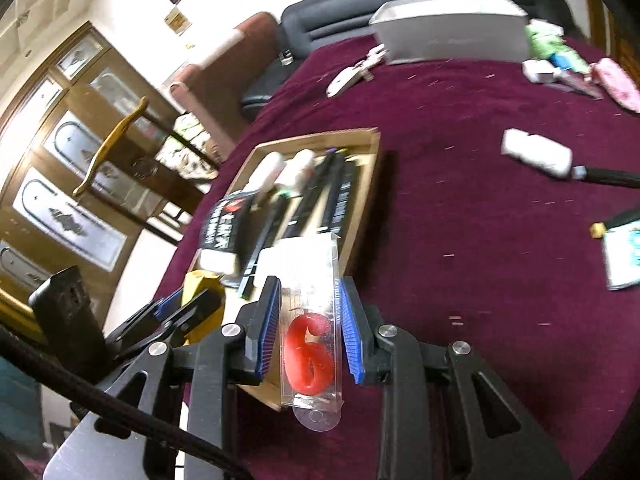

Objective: Organize objects
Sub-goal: 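Carry the yellow packet with left tool while right tool carries the candle box to the tray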

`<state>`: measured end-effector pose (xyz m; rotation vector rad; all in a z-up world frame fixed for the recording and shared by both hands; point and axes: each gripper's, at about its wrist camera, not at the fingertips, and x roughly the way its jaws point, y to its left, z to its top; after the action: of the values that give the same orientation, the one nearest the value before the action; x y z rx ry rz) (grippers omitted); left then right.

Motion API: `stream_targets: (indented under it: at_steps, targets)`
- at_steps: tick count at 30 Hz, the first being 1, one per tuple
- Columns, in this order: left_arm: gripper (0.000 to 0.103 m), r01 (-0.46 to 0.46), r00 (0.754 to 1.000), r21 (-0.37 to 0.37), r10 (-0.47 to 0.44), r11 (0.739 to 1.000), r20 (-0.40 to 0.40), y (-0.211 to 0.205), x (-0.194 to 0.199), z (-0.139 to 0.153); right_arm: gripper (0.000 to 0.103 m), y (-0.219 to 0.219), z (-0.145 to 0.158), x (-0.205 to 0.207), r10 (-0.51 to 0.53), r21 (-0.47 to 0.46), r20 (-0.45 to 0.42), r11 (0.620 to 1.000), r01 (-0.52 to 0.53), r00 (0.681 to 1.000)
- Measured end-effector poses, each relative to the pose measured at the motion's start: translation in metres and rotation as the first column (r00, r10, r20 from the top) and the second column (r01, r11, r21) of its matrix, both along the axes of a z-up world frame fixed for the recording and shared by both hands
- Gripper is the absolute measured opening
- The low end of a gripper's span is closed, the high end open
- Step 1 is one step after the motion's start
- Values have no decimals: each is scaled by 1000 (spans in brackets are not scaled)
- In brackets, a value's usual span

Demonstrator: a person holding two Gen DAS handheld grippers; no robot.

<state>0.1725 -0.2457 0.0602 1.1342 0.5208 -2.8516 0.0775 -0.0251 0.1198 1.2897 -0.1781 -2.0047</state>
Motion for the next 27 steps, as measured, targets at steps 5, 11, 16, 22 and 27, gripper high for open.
stream_targets:
  at_steps: [5, 11, 16, 22, 27]
  targets:
    - [39, -22, 999, -8, 22, 1000, 37, -12, -4, -16, 27, -36, -20, 7, 49, -17, 58, 999, -48, 997]
    - [39, -15, 996, -15, 17, 1000, 93, -15, -9, -32, 27, -68, -42, 14, 88, 3, 102, 996, -88, 991]
    - [39, -9, 991, -29, 13, 1000, 133, -18, -10, -40, 27, -85, -58, 21, 120, 32, 134, 992, -125, 984]
    - [39, 7, 990, -51, 0, 999, 139, -16, -9, -40, 27, -91, -73, 17, 106, 83, 158, 989, -121, 982]
    - [39, 25, 988, -36, -19, 999, 154, -15, -11, -48, 27, -93, -79, 10, 80, 131, 141, 986, -99, 987]
